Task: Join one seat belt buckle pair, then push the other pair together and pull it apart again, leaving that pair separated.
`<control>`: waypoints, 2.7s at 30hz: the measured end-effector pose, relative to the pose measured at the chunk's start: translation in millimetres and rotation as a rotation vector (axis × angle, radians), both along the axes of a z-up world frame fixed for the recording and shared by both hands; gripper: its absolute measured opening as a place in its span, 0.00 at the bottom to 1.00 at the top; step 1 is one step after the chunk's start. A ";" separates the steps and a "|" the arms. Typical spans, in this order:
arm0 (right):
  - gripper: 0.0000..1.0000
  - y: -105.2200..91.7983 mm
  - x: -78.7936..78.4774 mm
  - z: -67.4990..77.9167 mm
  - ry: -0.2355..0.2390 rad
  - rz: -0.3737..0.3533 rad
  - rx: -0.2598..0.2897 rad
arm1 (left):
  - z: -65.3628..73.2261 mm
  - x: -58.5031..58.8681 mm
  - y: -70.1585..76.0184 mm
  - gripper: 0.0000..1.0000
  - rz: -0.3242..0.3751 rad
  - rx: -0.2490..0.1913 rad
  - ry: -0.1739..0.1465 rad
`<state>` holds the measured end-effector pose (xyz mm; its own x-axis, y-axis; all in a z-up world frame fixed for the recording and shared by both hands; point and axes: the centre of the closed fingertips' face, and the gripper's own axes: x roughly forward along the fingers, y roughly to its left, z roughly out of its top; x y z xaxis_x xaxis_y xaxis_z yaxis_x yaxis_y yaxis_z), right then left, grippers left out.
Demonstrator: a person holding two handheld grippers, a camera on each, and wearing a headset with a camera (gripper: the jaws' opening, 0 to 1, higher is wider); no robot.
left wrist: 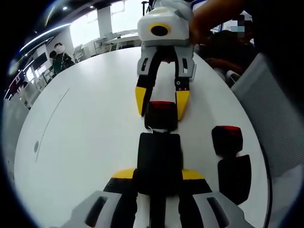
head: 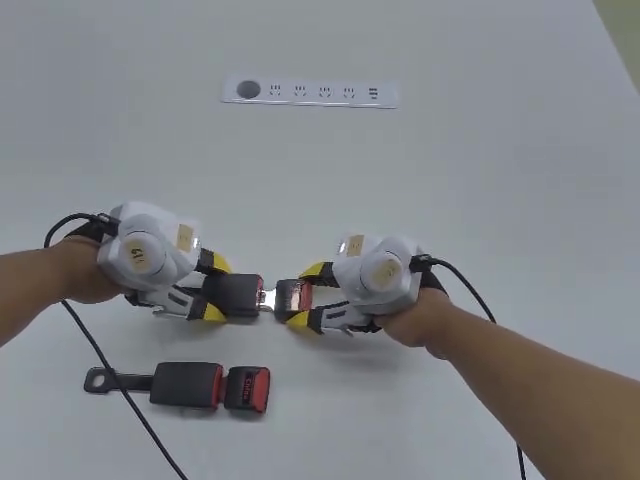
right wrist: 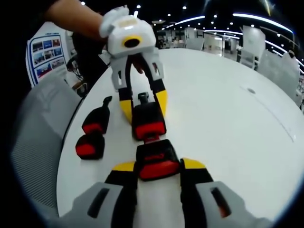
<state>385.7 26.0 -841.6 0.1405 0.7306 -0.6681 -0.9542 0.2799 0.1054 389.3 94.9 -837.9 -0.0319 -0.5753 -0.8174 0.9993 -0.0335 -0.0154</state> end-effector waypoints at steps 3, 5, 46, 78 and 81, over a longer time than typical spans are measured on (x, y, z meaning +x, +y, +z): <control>0.35 -4.9 -0.1 0.1 0.004 0.003 -0.002 | -0.1 0.0 0.3 0.34 0.001 -0.001 0.001; 0.35 -4.1 -0.4 -0.1 0.006 -0.001 0.000 | 0.1 -0.1 0.4 0.34 0.004 -0.002 0.002; 0.35 -112.2 -15.4 4.0 0.009 -0.064 -0.005 | 0.1 0.7 1.0 0.34 0.024 0.009 0.011; 0.55 -140.7 -15.6 10.3 0.021 -0.186 0.011 | 19.4 3.2 -2.3 0.58 0.162 0.026 -0.020; 0.66 -141.3 -13.9 15.2 -0.014 -0.237 0.030 | 28.7 9.5 4.8 0.70 0.281 -0.009 -0.026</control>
